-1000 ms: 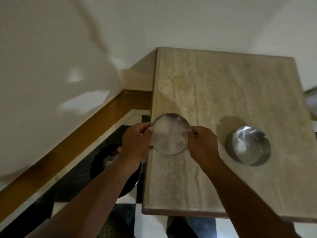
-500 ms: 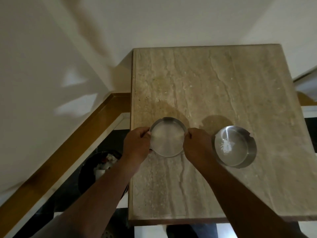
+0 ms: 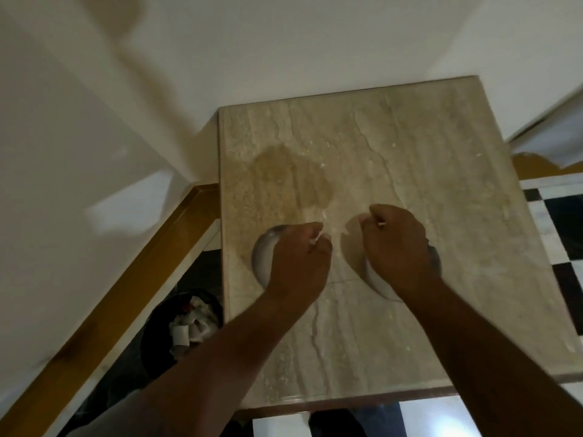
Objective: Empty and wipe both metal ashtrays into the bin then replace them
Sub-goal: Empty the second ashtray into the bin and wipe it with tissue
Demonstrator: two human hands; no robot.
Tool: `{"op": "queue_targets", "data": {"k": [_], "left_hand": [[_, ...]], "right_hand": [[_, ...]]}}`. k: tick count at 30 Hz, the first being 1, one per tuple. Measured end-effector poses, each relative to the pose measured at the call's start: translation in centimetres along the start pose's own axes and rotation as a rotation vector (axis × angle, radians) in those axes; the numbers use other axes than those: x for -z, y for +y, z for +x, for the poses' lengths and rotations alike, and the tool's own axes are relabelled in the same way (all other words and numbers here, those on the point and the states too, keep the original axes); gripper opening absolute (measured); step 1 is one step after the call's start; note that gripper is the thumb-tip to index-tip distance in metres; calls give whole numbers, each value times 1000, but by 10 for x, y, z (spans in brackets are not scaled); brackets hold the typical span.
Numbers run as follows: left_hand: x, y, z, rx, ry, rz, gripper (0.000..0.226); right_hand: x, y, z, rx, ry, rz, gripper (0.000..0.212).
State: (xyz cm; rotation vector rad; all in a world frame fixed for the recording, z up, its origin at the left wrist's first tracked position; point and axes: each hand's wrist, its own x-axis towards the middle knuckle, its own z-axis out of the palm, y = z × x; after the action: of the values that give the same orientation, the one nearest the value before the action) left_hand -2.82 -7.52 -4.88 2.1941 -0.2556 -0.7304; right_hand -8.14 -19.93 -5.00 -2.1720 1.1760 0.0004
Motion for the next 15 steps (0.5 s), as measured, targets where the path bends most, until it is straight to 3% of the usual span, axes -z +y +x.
{"op": "queue_targets", "data": {"k": [3,6,9,15], "left_hand": [[-33,30,0,174,-149,-175,21],[-57,50,1,290,-157,-252,33],[-73,57,2,369,-184,-243,23],[-93,58,2,526,-157,-318,28]], "right_hand": [[29,29,14,-11,63,1,39],[52,64,22,-105,64,9,44],[55,94,23,-191,6,6,47],[39,123,20,-304,-181,45,38]]}}
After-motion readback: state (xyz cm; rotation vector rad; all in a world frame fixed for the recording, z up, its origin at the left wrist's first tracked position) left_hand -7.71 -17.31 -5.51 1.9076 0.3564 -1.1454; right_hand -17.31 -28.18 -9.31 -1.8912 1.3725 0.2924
